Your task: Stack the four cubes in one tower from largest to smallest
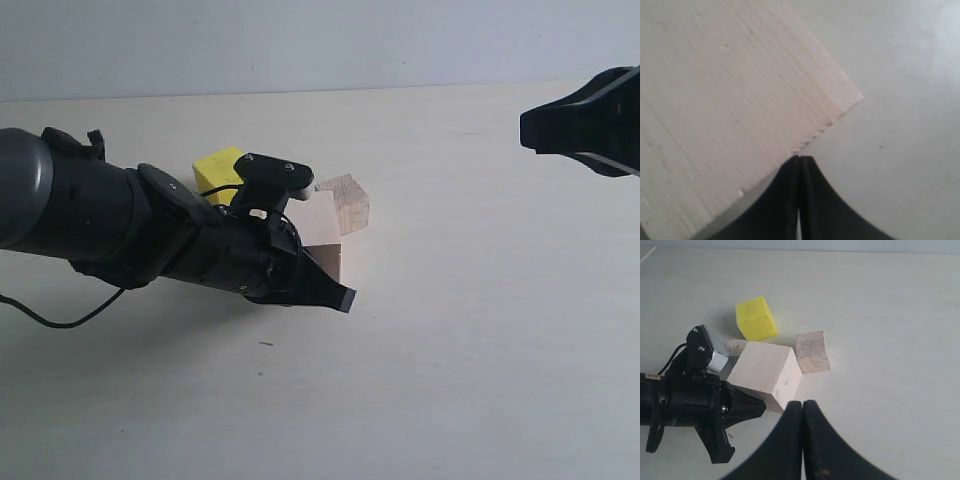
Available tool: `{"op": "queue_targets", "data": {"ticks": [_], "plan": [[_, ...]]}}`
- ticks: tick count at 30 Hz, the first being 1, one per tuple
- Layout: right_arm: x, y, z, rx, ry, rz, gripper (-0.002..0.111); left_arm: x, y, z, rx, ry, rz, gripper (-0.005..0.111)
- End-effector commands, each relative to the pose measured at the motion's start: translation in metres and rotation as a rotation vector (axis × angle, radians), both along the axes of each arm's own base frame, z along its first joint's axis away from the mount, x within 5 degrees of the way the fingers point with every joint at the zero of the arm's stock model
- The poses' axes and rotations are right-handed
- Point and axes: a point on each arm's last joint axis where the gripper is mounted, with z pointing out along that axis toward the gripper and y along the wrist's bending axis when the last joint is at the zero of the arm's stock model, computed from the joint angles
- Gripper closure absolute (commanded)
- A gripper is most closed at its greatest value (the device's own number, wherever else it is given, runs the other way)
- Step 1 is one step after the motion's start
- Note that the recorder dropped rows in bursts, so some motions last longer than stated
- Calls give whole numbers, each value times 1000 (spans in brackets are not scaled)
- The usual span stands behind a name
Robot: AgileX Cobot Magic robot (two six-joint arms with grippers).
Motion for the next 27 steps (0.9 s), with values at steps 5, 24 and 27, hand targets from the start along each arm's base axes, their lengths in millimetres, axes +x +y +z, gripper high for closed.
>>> {"op": "queue_targets", "data": {"ticks": [5,24,27], "plan": [[1,0,3,2,-17,2,108,6,7,-1,16,-16,26,107],[1,0,3,2,-17,2,108,-4,11,15,-22,-15,6,107],[1,0,3,2,-17,2,108,-12,19,16,-20,-3,10,107]]}}
